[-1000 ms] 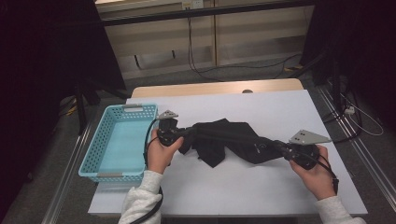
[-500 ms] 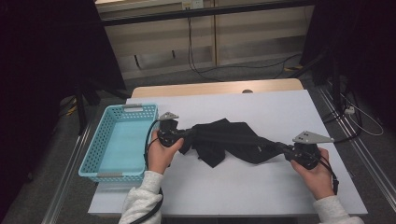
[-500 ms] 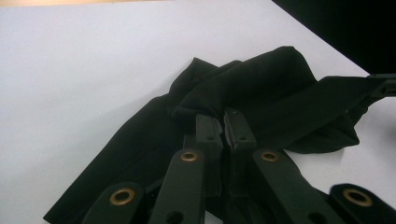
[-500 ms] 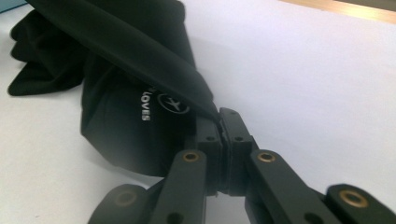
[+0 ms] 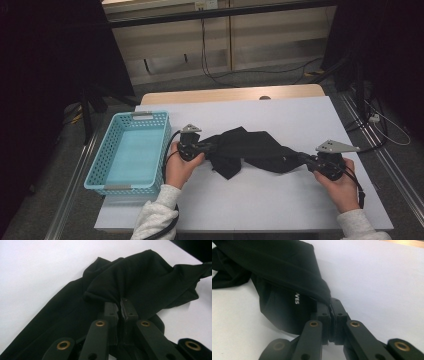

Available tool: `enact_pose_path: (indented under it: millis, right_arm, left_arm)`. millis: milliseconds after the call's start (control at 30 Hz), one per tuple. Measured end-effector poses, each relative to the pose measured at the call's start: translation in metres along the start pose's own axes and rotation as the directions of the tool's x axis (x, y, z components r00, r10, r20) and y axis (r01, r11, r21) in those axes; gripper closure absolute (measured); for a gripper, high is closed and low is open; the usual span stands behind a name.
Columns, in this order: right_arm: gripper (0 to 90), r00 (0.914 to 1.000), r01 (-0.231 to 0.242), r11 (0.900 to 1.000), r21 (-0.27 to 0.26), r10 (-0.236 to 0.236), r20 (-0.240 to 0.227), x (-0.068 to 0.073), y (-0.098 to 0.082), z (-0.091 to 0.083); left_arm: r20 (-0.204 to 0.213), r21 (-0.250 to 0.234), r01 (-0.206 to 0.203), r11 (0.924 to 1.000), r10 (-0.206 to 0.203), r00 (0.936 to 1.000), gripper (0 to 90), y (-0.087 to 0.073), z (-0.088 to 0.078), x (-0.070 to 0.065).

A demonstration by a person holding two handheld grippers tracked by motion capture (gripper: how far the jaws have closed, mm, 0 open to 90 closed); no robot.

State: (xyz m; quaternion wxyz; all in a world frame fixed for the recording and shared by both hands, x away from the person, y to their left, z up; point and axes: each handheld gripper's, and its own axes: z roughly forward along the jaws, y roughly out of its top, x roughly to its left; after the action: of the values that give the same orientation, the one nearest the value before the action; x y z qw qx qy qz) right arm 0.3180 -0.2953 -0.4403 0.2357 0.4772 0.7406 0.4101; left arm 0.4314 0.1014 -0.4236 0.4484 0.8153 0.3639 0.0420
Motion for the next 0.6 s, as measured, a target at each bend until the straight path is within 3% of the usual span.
enact_pose_path:
  millis: [100, 200, 267, 333, 467, 567, 600]
  right_arm:
    - [88.0, 1.0, -0.002, 1.0, 0.001, 0.002, -0.004, 0.0, 0.0, 0.0]
    - [87.9, 1.0, 0.002, 1.0, 0.003, -0.002, -0.007, 0.0, -0.001, 0.0]
    - [87.9, 1.0, 0.002, 1.0, 0.002, -0.002, -0.009, 0.0, -0.001, 0.0]
    - [87.8, 0.9999, 0.007, 1.0, 0.005, -0.007, -0.01, 0.0, -0.001, -0.001]
    - [87.6, 0.9999, 0.008, 1.0, 0.004, -0.008, -0.01, 0.0, -0.001, -0.001]
    - [87.4, 0.9999, 0.008, 1.0, 0.004, -0.008, -0.01, 0.0, 0.0, 0.0]
    - [87.4, 0.9999, 0.009, 1.0, 0.004, -0.009, -0.011, 0.001, 0.0, 0.0]
  left_arm:
    - [-0.025, -0.014, -0.027, 0.9995, 0.027, 0.9993, 76.3, -0.002, 0.001, 0.001]
    - [-0.055, -0.042, -0.066, 0.9969, 0.064, 0.9965, 62.4, -0.001, -0.002, 0.003]
    - [-0.056, -0.05, -0.067, 0.9964, 0.065, 0.9964, 59.7, -0.001, -0.003, 0.003]
    - [-0.051, -0.088, -0.084, 0.9926, 0.08, 0.9955, 47.3, 0.003, -0.01, 0.003]
    - [-0.064, -0.11, -0.112, 0.9877, 0.105, 0.9924, 37.1, 0.006, -0.016, 0.002]
    - [-0.031, -0.121, -0.117, 0.9857, 0.114, 0.9929, 35.0, 0.007, -0.018, -0.002]
    - [-0.012, -0.121, -0.148, 0.9815, 0.148, 0.989, 34.6, 0.008, -0.016, -0.006]
